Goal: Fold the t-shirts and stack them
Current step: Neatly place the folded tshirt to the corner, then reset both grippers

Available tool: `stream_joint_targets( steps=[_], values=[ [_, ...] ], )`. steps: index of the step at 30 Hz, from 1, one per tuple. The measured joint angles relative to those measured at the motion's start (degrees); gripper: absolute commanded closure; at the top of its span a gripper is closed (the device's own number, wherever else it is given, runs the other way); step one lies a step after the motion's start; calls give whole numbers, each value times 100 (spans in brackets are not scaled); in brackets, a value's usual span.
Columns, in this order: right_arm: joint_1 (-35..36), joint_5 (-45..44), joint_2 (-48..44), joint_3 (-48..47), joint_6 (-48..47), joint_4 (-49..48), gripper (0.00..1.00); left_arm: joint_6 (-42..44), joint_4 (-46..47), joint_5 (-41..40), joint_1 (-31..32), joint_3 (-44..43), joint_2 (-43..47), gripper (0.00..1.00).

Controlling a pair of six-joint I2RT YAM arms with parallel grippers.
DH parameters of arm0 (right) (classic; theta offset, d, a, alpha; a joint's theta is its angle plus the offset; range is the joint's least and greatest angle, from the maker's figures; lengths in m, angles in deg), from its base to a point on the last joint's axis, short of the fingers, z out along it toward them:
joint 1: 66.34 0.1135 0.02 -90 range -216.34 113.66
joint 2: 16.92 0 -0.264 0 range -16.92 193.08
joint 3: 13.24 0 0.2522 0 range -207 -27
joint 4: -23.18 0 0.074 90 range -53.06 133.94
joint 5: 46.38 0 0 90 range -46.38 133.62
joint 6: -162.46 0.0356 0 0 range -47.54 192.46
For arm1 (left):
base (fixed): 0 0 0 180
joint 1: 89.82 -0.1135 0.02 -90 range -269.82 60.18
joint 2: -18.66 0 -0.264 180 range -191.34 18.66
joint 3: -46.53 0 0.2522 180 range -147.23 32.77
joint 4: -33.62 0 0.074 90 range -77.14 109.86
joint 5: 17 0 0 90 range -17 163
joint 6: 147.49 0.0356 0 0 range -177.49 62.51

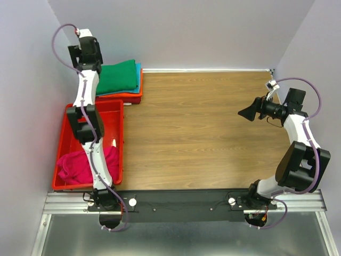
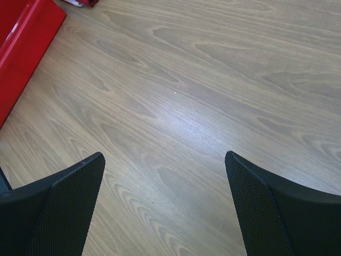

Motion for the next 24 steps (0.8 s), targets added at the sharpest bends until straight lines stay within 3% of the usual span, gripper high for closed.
stream_joint_targets(
  steps=[3,7,10,12,14,15,18,24],
  values=[
    [-9,-4,2,0,-74,37,0,-254,85,531,-144,374,649,10],
    [-15,-48,2,0,-254,114,0,-503,474,1923,-369,1786,2374,12],
    [-15,-118,0,0,-417,199,0,-710,1071,3108,-479,2879,3447,24],
    [-15,-146,2,0,-505,254,0,-839,1318,3856,-498,3187,3674,44],
    [-15,-160,2,0,-562,291,0,-1108,1532,4673,-496,3246,3501,57],
    [-15,-162,2,0,-588,326,0,-1263,1639,5265,-496,3121,3198,73],
    [-15,-168,2,0,-669,376,0,-1895,1768,6651,-468,2634,1998,76],
    [-15,-168,2,0,-721,413,0,-2669,1307,7449,-452,2282,205,79]
  ],
)
